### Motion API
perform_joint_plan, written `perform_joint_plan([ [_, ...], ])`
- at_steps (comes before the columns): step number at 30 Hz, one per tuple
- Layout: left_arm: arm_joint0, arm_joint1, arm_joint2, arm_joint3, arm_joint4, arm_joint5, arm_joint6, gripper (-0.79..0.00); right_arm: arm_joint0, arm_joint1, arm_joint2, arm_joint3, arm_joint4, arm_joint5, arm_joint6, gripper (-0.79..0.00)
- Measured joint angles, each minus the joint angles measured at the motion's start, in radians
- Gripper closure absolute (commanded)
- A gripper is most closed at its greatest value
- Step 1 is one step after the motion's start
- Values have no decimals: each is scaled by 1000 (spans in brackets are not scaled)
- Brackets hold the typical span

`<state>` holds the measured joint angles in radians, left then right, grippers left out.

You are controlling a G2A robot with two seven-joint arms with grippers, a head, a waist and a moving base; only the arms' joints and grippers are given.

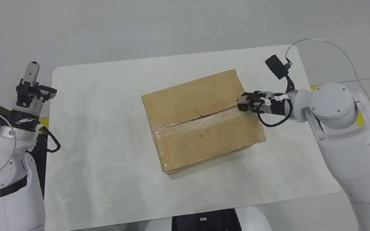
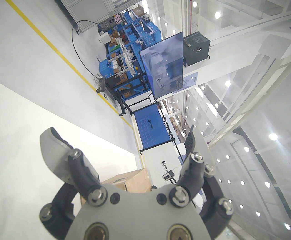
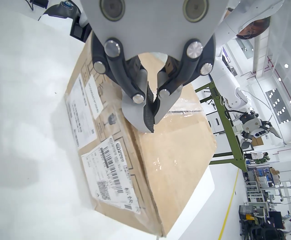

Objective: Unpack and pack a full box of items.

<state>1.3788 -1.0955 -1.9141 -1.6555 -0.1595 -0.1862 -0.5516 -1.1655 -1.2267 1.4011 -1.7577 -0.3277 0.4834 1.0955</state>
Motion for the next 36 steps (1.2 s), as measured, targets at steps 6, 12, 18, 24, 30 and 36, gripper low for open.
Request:
perform_joint_plan([
  [6, 0, 0, 0, 0, 0, 0, 0, -785, 6, 12, -4, -2, -36, 15, 24, 0],
  [12, 0, 0, 0, 0, 0, 0, 0, -785, 1, 21, -7, -26, -74, 55, 12, 0],
  [18, 0, 0, 0, 0, 0, 0, 0, -785, -21, 31, 12, -60, -91, 78, 5, 0],
  [24, 0, 0, 0, 0, 0, 0, 0, -785, -46, 43, 22, -96, -139, 100, 1, 0],
  [30, 0, 0, 0, 0, 0, 0, 0, -785, -120, 52, 62, -180, -160, 64, -86, 0],
  [36, 0, 0, 0, 0, 0, 0, 0, -785, -218, 55, 118, -275, -147, -9, -230, 0],
])
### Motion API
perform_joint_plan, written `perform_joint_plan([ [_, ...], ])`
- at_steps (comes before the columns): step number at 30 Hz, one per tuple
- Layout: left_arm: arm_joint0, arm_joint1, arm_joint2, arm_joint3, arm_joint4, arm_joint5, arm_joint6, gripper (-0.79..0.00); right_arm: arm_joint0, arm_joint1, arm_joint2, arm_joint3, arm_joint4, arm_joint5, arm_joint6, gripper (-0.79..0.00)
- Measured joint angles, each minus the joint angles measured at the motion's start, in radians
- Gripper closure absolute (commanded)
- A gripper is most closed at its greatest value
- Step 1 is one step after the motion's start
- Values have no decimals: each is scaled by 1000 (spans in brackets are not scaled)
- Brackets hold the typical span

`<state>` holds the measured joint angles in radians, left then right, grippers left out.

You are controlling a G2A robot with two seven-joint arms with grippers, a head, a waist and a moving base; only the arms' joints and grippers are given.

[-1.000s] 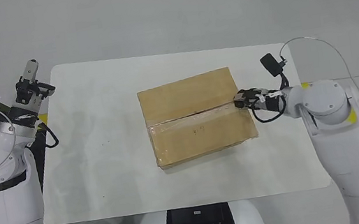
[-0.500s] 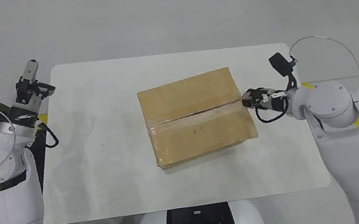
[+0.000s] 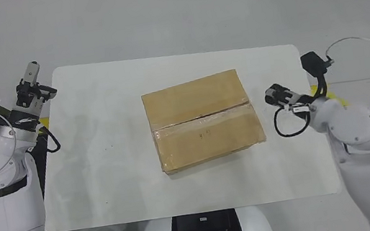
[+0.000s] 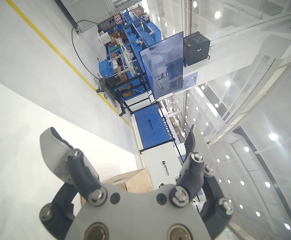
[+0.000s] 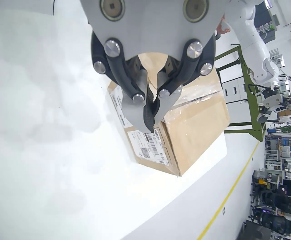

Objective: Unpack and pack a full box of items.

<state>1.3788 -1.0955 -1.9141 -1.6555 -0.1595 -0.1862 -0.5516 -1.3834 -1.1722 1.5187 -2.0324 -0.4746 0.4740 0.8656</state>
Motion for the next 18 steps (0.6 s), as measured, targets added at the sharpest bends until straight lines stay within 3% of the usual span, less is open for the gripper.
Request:
perform_joint_plan([
  [11, 0, 0, 0, 0, 0, 0, 0, -785, -98, -8, 39, -42, 61, -192, -300, -15],
  [13, 0, 0, 0, 0, 0, 0, 0, -785, -105, -9, 42, -43, 64, -211, -327, -154],
  [14, 0, 0, 0, 0, 0, 0, 0, -785, -109, -9, 44, -42, 68, -221, -339, -317],
  [15, 0, 0, 0, 0, 0, 0, 0, -785, -110, -9, 45, -40, 70, -226, -343, -376],
  [16, 0, 0, 0, 0, 0, 0, 0, -784, -110, -9, 45, -39, 72, -227, -345, -45],
  [18, 0, 0, 0, 0, 0, 0, 0, -785, -110, -9, 45, -38, 72, -227, -344, -175],
])
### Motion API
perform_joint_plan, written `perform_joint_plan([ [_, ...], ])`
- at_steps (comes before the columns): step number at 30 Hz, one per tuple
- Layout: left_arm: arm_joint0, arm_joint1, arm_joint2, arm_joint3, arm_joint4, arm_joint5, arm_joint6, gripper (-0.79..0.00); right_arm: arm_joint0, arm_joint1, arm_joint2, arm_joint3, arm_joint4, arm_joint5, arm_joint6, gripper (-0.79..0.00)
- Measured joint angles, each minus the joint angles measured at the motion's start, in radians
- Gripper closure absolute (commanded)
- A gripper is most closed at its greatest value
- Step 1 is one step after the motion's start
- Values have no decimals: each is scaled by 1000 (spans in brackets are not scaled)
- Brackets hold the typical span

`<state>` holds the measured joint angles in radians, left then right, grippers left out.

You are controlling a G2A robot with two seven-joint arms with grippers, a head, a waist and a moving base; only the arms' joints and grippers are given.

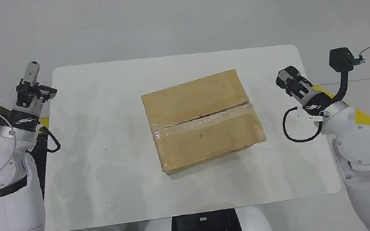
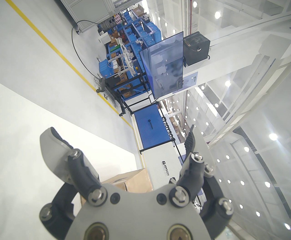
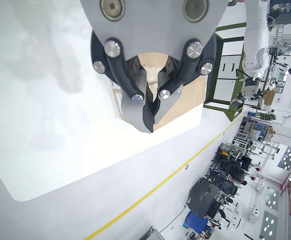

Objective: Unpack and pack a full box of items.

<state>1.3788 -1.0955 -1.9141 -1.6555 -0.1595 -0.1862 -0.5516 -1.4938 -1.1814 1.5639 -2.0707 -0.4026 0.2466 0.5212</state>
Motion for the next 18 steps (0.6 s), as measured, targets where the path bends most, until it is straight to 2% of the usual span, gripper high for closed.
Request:
perform_joint_plan([
  [2, 0, 0, 0, 0, 0, 0, 0, -784, 0, 0, 0, 0, 0, 1, 1, -303],
  [5, 0, 0, 0, 0, 0, 0, 0, -784, 0, 0, 0, 0, 0, 1, 1, -370],
  [18, 0, 0, 0, 0, 0, 0, 0, -785, 0, 0, 0, 0, 0, 1, 1, -374],
])
